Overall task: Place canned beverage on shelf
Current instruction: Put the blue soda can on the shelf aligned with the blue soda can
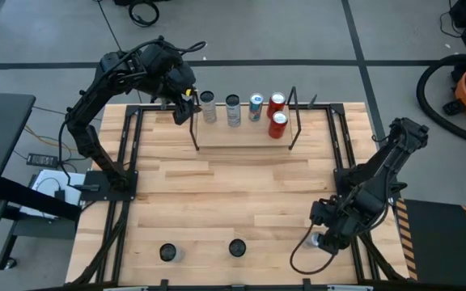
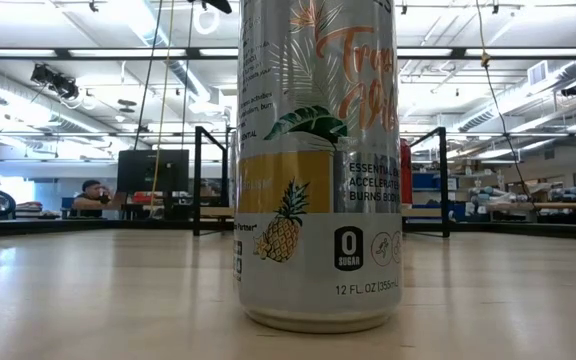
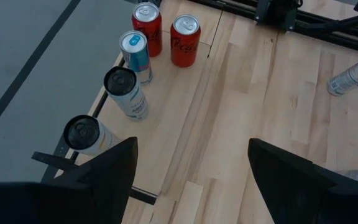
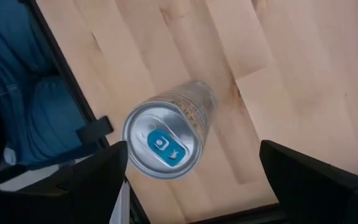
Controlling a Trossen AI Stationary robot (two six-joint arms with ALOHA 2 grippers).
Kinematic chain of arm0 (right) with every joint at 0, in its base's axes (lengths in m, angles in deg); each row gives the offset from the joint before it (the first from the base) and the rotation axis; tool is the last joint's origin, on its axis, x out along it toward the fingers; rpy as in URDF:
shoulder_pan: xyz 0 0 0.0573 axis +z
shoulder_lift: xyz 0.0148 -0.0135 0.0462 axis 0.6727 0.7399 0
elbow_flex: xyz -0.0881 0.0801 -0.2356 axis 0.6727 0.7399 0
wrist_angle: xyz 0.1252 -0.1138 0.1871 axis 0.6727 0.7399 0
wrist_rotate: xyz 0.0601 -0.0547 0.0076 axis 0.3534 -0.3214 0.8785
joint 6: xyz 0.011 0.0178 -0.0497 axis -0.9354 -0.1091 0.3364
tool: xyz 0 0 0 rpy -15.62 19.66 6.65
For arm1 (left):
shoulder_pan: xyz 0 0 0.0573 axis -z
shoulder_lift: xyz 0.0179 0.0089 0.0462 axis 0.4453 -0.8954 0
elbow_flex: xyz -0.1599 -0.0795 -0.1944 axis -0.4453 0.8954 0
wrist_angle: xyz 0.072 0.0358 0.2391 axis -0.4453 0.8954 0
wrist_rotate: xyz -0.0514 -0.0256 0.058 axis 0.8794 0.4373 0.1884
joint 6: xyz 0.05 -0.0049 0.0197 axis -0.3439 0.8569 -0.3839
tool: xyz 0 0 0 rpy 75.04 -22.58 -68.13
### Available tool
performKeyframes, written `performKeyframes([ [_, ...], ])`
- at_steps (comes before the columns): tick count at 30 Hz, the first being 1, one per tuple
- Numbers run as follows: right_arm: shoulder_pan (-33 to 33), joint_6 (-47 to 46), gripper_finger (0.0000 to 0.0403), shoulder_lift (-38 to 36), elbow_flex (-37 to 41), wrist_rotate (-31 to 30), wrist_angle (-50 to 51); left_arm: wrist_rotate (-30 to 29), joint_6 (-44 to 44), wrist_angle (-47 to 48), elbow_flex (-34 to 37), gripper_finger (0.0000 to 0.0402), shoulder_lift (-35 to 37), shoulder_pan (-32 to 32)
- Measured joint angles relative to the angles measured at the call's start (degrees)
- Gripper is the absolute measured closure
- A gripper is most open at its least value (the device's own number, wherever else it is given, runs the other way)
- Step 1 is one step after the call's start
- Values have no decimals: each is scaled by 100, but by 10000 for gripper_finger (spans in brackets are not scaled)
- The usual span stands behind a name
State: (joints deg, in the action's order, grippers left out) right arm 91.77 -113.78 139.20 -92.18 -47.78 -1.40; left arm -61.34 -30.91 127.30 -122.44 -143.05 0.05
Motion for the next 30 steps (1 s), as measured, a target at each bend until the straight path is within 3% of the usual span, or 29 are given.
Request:
performKeyframes([
  [22, -7, 223, 35, 965, -7, 229, -360, -2, -109, -76, 0, 95, 0, 0],
  [26, -53, 414, 64, 1115, -6, 451, -441, 0, -109, -165, 0, 95, 0, 2],
  [30, -133, 685, 120, 1151, -7, 481, -553, 0, -116, -206, 0, 95, 0, 1],
])
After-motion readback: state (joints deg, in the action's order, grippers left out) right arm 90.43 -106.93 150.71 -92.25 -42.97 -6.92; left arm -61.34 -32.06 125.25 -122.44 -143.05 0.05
